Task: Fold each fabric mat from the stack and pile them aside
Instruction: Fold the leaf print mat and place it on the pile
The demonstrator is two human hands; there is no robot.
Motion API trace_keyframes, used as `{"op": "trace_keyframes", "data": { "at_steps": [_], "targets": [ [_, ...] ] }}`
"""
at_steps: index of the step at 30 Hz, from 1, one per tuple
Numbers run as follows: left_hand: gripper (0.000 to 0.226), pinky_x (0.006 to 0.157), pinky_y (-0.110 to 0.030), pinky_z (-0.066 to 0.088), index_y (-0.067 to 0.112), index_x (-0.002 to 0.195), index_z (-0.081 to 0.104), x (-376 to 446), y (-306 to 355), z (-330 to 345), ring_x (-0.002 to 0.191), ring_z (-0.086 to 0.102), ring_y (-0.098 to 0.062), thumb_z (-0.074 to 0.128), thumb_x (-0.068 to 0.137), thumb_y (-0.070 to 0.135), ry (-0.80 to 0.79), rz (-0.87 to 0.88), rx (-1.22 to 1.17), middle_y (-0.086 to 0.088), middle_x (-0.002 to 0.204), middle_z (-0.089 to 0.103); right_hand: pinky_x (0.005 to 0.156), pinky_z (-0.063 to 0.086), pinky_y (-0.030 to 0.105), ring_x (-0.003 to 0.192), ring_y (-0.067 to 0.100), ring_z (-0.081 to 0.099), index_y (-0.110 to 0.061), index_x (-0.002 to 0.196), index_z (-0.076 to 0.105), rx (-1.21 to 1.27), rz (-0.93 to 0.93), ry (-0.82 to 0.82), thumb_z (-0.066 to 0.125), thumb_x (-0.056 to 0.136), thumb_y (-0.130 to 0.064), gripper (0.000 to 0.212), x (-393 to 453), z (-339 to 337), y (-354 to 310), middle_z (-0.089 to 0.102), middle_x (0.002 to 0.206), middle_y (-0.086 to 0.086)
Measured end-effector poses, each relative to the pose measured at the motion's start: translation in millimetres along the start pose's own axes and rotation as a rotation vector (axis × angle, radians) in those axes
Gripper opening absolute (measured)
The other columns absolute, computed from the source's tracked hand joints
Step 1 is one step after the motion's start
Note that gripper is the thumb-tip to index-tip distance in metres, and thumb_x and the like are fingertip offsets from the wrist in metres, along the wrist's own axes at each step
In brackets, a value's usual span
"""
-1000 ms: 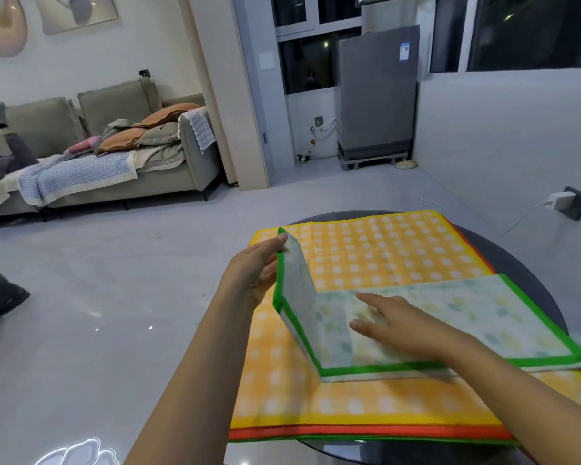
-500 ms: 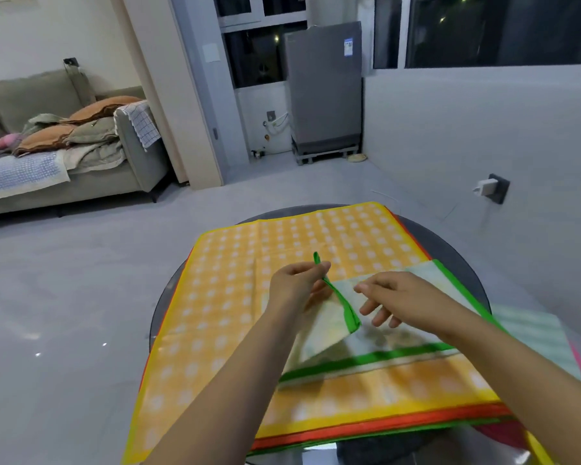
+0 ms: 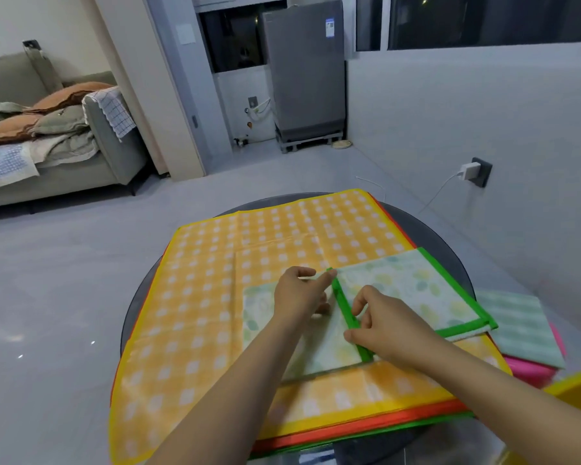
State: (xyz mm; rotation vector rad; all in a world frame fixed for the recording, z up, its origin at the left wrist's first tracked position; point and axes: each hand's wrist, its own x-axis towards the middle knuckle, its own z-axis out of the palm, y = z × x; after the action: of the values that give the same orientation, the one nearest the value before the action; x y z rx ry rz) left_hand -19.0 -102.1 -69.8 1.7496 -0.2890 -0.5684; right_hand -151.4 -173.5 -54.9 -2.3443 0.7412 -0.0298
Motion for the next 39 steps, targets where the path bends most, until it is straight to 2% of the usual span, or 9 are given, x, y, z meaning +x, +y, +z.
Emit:
{"op": "trace_keyframes", "data": {
  "at_steps": [2, 5, 8, 17, 24, 29, 33, 36, 39],
  "targets": [
    [0.028, 0.062, -0.035, 0.053, 0.009, 0.1, 0.062, 6.0, 0.2, -5.7, 0.071, 0.063, -0.021, 0.071, 0.083, 0.029, 0.024, 0.096, 0.117, -0.004, 0.08, 0.064, 0.069, 0.049, 0.039, 0.074, 0.021, 0.062, -0.022, 0.093, 0.042, -0.006, -0.01, 0.003, 0.065, 0.083, -0.033, 0.027, -0.1, 2.4, -0.2, 0.061, 0.079, 0.001],
    [0.017, 0.086, -0.032, 0.043, 0.019, 0.1, 0.069, 19.1, -3.6, -20.8, 0.099, 0.058, -0.021, 0.063, 0.087, 0.029, 0.145, 0.366, 0.58, -0.001, 0.106, 0.063, 0.064, 0.045, 0.035, 0.07, 0.021, 0.058, -0.02, 0.088, 0.045, -0.004, -0.017, -0.003, 0.064, 0.084, -0.03, 0.022, -1.1, 1.9, -1.4, 0.059, 0.076, 0.001],
    [0.019, 0.095, -0.035, 0.027, 0.028, 0.105, 0.068, 26.1, -5.8, -33.2, 0.115, 0.053, -0.017, 0.059, 0.088, 0.034, 0.078, 0.443, 0.847, 0.006, 0.118, 0.063, 0.062, 0.042, 0.031, 0.065, 0.017, 0.052, -0.021, 0.088, 0.045, -0.024, -0.033, -0.009, 0.062, 0.086, -0.027, 0.018, -1.4, 1.9, -1.5, 0.056, 0.076, -0.001],
    [0.025, 0.085, -0.037, 0.048, 0.025, 0.102, 0.067, -0.1, -13.9, -58.5, 0.102, 0.058, -0.021, 0.067, 0.083, 0.041, 0.033, 0.335, 0.891, -0.002, 0.109, 0.06, 0.056, 0.028, 0.03, 0.063, 0.015, 0.036, -0.026, 0.07, 0.032, -0.126, -0.039, 0.066, 0.049, 0.081, -0.003, 0.031, 26.9, -1.4, 12.4, 0.043, 0.072, -0.002],
    [0.039, 0.064, -0.026, 0.041, 0.025, 0.1, 0.058, -37.1, -14.4, -65.3, 0.082, 0.057, -0.014, 0.068, 0.076, 0.054, 0.028, 0.29, 0.959, 0.006, 0.095, 0.055, 0.065, 0.037, 0.026, 0.089, 0.021, 0.047, -0.031, 0.072, 0.043, 0.046, -0.112, 0.101, 0.053, 0.083, -0.003, 0.032, 69.3, -6.4, 23.7, 0.047, 0.097, 0.002],
    [0.042, 0.086, -0.03, 0.043, 0.024, 0.111, 0.055, -43.7, -19.8, -59.8, 0.113, 0.047, -0.019, 0.058, 0.084, 0.055, 0.057, 0.411, 1.103, 0.002, 0.123, 0.045, 0.072, 0.04, 0.026, 0.095, 0.017, 0.05, -0.032, 0.084, 0.051, -0.004, -0.22, 0.096, 0.05, 0.089, -0.002, 0.03, 80.3, -5.7, 25.2, 0.049, 0.105, 0.0],
    [0.051, 0.112, -0.032, 0.021, 0.016, 0.139, 0.04, -47.4, -29.6, -49.8, 0.141, 0.021, -0.022, 0.04, 0.096, 0.044, -0.079, 0.564, 1.119, -0.006, 0.153, 0.024, 0.097, 0.031, 0.03, 0.121, 0.02, 0.037, -0.027, 0.12, 0.054, -0.323, -0.277, 0.215, 0.041, 0.095, -0.008, 0.034, 67.5, 5.1, 21.0, 0.049, 0.116, -0.001],
    [0.06, 0.118, -0.033, 0.002, 0.014, 0.151, 0.015, -48.4, -36.0, -40.5, 0.147, -0.003, -0.022, 0.028, 0.1, 0.043, -0.162, 0.498, 1.17, -0.01, 0.159, 0.0, 0.116, 0.001, 0.031, 0.144, 0.021, 0.008, -0.02, 0.143, 0.034, -0.482, -0.296, 0.23, 0.029, 0.101, -0.024, 0.043, 47.1, 18.3, 14.6, 0.022, 0.154, 0.003],
    [0.062, 0.116, -0.034, -0.011, 0.015, 0.152, -0.003, -46.8, -43.7, -35.1, 0.144, -0.019, -0.022, 0.017, 0.1, 0.044, -0.219, 0.456, 1.217, -0.011, 0.157, -0.017, 0.114, -0.01, 0.028, 0.145, 0.014, -0.01, -0.021, 0.15, 0.007, -0.489, -0.273, 0.105, 0.0, 0.094, -0.048, 0.063, 19.4, 33.2, 12.1, -0.005, 0.158, -0.001]
  ]
}}
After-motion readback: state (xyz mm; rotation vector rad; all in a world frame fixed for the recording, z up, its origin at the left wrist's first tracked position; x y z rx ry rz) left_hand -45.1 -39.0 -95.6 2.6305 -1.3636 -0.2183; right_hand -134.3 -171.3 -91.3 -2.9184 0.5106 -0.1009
